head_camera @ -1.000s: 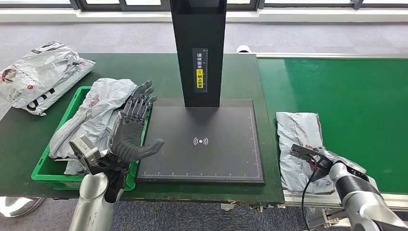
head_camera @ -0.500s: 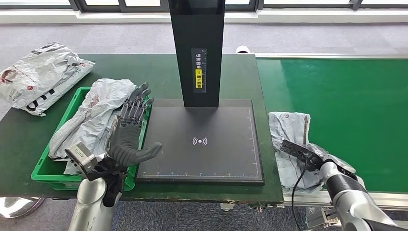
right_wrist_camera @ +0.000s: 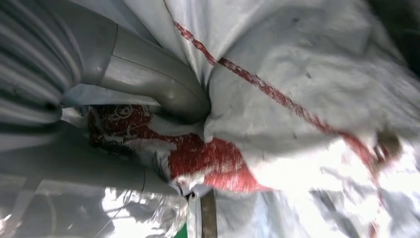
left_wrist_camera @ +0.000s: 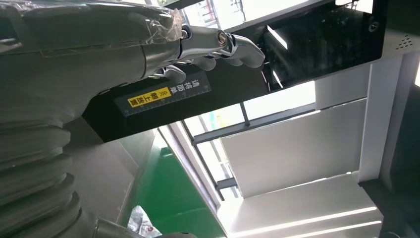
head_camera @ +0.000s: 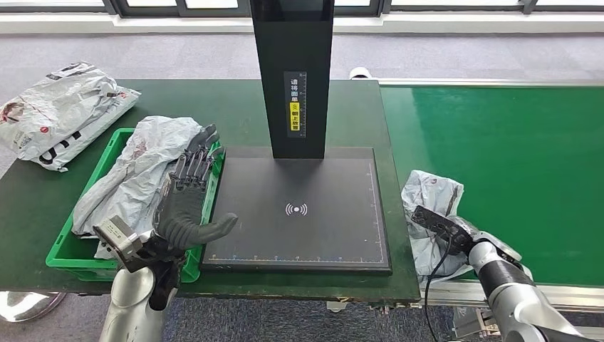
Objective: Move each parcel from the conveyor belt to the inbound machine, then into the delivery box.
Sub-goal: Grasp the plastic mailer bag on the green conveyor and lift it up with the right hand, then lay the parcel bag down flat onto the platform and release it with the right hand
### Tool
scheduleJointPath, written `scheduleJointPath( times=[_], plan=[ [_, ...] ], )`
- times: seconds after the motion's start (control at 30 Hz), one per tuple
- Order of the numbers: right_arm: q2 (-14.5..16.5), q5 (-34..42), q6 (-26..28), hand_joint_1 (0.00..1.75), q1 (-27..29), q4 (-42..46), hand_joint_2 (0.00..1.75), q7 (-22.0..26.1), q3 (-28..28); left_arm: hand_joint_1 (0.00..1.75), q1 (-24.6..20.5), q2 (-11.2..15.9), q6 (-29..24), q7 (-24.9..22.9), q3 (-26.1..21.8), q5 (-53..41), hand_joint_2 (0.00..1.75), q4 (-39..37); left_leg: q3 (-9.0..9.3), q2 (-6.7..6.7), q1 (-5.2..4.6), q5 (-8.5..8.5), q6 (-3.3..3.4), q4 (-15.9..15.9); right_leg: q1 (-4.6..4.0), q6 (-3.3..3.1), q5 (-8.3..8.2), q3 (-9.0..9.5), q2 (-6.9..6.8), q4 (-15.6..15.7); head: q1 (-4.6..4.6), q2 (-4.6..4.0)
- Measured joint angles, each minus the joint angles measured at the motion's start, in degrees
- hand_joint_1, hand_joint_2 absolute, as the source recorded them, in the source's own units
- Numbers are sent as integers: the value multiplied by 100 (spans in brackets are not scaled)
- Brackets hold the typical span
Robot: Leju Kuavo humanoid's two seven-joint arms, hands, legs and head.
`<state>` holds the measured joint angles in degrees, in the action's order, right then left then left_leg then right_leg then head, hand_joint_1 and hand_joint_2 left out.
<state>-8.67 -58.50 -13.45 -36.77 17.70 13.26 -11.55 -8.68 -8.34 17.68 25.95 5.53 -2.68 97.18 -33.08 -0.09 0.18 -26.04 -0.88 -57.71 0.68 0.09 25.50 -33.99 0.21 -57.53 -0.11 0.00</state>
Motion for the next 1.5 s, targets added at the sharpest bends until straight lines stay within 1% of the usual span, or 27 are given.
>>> scheduleJointPath(
  times=[0.07, 0.17, 0.23, 0.3, 0.4, 0.47, 0.57, 0.73, 0.87, 1.03, 1.2, 1.3, 1.5],
  plan=[
    [11, 297, 103, 175, 2, 5, 175, 176, -112, 0, 55, 3, -82, 1, -1, -18, 175, 52, -4, -1, 0, 0, 0, 0, 0, 0, 0, -1, -1, 0, 1, 0],
    [71, 974, 308, 175, 1, 142, 175, 560, -356, 0, 195, 6, -250, -7, -9, -48, 175, 179, -10, 1, 0, 0, 0, 0, 1, -1, -1, -8, 0, -1, 2, 0],
    [157, 1516, 344, 175, -2, 433, 175, 795, -528, 0, 285, 6, -348, -28, -19, -85, 175, 276, -13, 1, 0, 2, -2, 0, 1, -2, -2, -13, 0, -2, 1, 0],
    [272, 2136, 234, 175, 23, 941, 175, 895, -616, 0, 341, 6, -421, -58, -26, -120, 175, 345, -15, -1, 0, 5, -4, 0, 1, -2, -2, -16, -1, -2, 0, 0],
    [477, 3037, 91, 175, 158, 2061, 175, 701, -628, 0, 362, 4, -484, -95, -38, -129, 175, 378, -16, -7, 0, 6, -6, 0, 0, -3, -2, -18, -6, -3, 0, 0],
    [591, 3395, 77, 175, 257, 2772, 175, 544, -626, 0, 361, 1, -495, -111, -51, -129, 175, 379, -17, -11, 0, 6, -7, 0, -2, -3, -1, -19, -10, -2, 0, 0],
    [719, 3693, 132, 175, 466, 3673, 175, 536, -600, 0, 362, -5, -496, -120, -78, -129, 175, 379, -20, -16, 1, 6, -6, 1, -1, -2, 0, -19, -13, -2, 0, 0],
    [883, 4110, 388, 175, 1019, 5118, 175, 480, -462, 0, 363, -49, -475, -140, -130, -129, 175, 378, -25, -19, 1, 4, -3, 1, 6, 1, 2, -20, -16, -1, 1, 0],
    [952, 4157, 509, 175, 1255, 5861, 175, 271, -226, 0, 344, -95, -418, -191, -136, -129, 175, 354, -26, -16, 0, 1, 0, 1, 11, 2, 2, -24, -13, -1, 0, 0],
    [1022, 3978, 704, 175, 1291, 5980, 175, 172, 267, 0, 204, -148, -351, -261, -136, -122, 175, 256, -23, -12, 0, 7, 0, 0, 12, 3, -2, -25, -9, -1, 0, 0],
    [1090, 3855, 766, 175, 1277, 5912, 175, 49, 554, 0, 129, -171, -280, -281, -134, -110, 175, 193, -28, -16, 1, 11, 0, 0, 11, 5, -3, -24, -12, -3, 0, 0],
    [1178, 3765, 853, 175, 1212, 5635, 175, -13, 786, 0, 68, -188, -251, -303, -118, -109, 175, 146, -30, -14, 1, 11, 0, 1, 11, 5, -3, -27, -10, -3, 0, 0],
    [1406, 3769, 1064, 175, 908, 4658, 175, 70, 1280, 0, -69, -203, -243, -337, -38, -88, 175, 28, -31, -19, 1, 15, -6, 1, 9, 4, -4, -30, -15, -3, 0, 0]
  ],
)
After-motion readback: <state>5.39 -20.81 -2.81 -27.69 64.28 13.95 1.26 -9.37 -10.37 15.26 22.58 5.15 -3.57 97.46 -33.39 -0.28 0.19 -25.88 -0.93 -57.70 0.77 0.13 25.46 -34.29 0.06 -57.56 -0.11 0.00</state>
